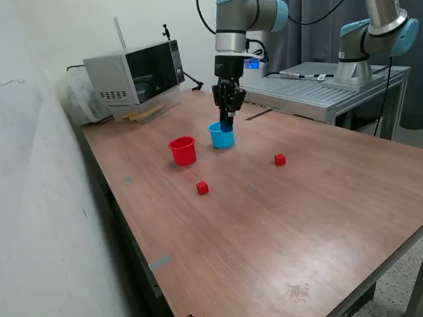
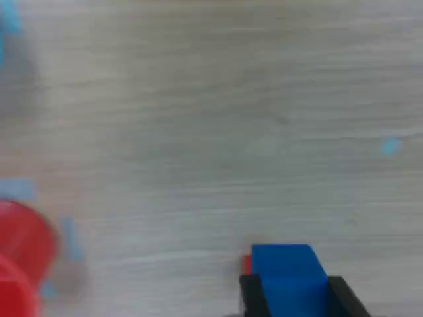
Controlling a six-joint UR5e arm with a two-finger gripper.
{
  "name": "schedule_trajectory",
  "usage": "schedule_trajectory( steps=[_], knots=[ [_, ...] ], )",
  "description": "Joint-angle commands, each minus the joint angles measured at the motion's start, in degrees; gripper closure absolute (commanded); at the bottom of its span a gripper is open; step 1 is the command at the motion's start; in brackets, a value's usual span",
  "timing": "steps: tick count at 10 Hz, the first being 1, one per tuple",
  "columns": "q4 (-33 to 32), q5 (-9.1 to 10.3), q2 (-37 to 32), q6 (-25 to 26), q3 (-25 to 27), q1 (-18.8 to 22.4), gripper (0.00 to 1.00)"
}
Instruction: Place red objects in the red bin, and blue objects in the blue bin.
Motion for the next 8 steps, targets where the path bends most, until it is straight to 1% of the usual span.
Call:
schedule_trajectory(
  steps=[1, 2, 5, 8],
  knots=[
    [0.79, -0.14, -6.17, -2.00, 7.81, -7.81, 1.00],
    [0.79, -0.14, -7.48, -2.01, 10.09, -9.31, 1.00],
    [0.79, -0.14, -9.51, -2.71, 13.88, -10.90, 1.00],
    [0.79, -0.23, -9.69, -3.41, 15.47, -12.66, 1.00]
  ],
)
